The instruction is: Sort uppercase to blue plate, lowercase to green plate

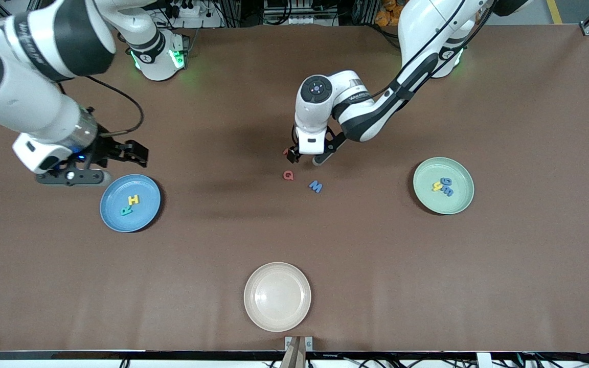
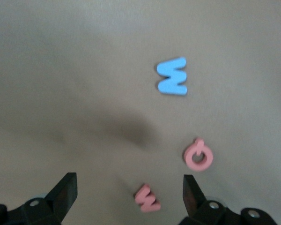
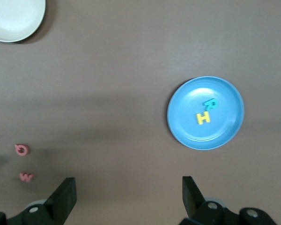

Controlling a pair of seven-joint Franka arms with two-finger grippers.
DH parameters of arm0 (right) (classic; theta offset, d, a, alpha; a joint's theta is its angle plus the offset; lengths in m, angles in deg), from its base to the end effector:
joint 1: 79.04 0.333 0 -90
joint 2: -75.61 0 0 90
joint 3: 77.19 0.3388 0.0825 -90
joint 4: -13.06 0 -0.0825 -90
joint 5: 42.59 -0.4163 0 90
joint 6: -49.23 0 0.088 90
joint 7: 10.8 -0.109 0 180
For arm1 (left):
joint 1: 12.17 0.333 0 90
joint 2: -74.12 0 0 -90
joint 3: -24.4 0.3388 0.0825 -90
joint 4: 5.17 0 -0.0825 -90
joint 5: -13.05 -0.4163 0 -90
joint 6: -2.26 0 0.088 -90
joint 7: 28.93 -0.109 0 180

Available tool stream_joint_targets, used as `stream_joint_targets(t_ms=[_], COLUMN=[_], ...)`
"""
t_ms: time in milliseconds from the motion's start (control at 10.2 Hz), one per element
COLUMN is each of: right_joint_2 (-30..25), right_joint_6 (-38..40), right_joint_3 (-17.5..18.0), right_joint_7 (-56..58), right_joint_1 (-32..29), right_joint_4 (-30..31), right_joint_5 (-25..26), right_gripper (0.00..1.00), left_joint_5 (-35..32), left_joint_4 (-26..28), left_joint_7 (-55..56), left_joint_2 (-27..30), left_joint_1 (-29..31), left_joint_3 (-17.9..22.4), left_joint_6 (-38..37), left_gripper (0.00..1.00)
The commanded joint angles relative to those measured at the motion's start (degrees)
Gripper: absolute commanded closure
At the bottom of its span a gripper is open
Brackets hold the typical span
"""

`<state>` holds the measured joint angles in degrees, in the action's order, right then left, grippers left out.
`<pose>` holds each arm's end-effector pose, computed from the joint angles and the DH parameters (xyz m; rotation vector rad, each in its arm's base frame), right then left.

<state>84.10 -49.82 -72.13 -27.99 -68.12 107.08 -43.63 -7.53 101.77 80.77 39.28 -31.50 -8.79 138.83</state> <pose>0.6129 0.1739 0.5325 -3.1271 0.0392 0.1035 0.4319 -0.5167 0.2298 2.8361 1.2404 -0.0974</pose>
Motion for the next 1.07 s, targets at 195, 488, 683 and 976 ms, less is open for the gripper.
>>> stream_joint_targets(t_ms=[195,488,683,976], right_joint_2=[3.7,4.6,4.8,6.3], right_joint_6=[-3.1,-3.6,-3.9,-6.1], right_joint_3=[2.6,2.8,2.8,2.8], right_joint_7=[-7.4,-8.9,-8.9,-10.9], right_joint_1=[2.9,3.3,3.5,5.4], right_joint_4=[-0.3,-0.4,-0.3,-0.4], right_joint_5=[0.1,0.1,0.1,0.0], right_gripper=[0.06,0.06,0.07,0.09], left_joint_5=[15.7,20.5,25.0,25.3], left_joint_4=[-8.4,-8.9,-9.5,-9.4], left_joint_7=[1.7,4.3,9.8,17.8], left_joint_2=[-3.5,-4.2,-4.4,-5.1], left_joint_1=[-14.8,-18.8,-22.6,-27.1], left_joint_3=[14.5,17.4,21.4,25.0], left_joint_6=[-0.4,-0.3,0.8,2.7], left_gripper=[0.01,0.01,0.01,0.01])
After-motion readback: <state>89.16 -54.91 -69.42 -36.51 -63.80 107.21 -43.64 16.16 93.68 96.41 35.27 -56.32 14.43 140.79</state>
